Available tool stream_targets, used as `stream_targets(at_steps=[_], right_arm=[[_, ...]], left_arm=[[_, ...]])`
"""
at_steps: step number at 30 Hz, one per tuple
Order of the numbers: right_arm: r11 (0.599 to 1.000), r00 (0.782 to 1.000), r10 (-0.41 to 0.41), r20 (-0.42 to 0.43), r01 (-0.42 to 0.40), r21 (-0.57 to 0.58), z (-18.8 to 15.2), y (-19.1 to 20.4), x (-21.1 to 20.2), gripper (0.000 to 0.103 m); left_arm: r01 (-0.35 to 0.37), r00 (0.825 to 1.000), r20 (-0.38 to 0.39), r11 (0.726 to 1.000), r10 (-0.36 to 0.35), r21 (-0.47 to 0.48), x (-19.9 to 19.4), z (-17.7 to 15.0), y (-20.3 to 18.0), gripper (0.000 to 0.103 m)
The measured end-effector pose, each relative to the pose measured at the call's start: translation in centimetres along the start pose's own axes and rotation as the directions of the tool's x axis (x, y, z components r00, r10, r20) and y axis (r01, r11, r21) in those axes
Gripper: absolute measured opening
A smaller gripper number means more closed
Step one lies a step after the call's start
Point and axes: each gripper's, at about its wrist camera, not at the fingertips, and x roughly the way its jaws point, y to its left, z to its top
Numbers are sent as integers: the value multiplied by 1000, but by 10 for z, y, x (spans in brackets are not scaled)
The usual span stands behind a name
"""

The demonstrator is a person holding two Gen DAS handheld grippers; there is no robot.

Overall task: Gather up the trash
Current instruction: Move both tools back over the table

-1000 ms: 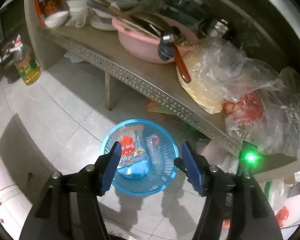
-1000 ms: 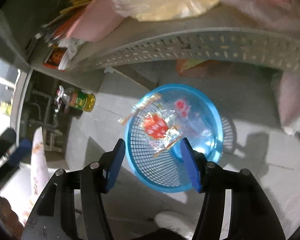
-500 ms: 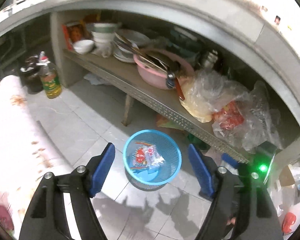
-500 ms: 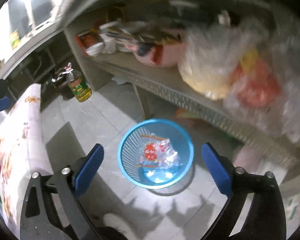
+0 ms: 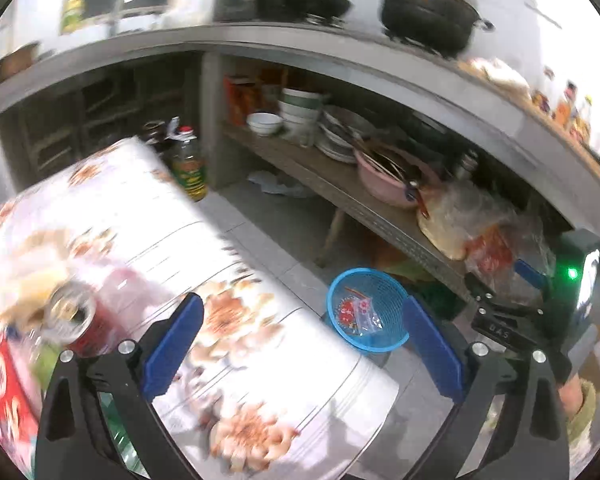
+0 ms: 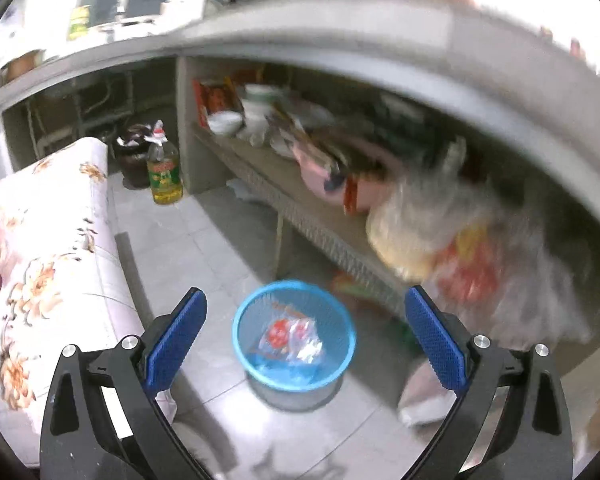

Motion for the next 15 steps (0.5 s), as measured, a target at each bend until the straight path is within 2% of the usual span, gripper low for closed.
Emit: stream_targets(at_steps=[4, 8, 12, 15], right_arm=[[999, 997, 27, 76, -23, -44, 5, 18, -22, 95], [985, 981, 168, 101, -164, -53, 10, 36, -35, 95], [944, 940, 328, 94, -322, -77, 9, 56, -42, 95], [912, 913, 403, 70, -395, -109, 6, 77, -46, 95]], left_arm=[[-30, 999, 27, 994, 33, -105, -26, -10, 26, 97], [-59, 996, 64, 989, 69, -138, -44, -18, 40, 97], [-58, 993, 92, 981, 76, -185, -64, -29, 50, 97], [-67, 987, 130, 977, 94, -200, -82, -43, 58, 97]])
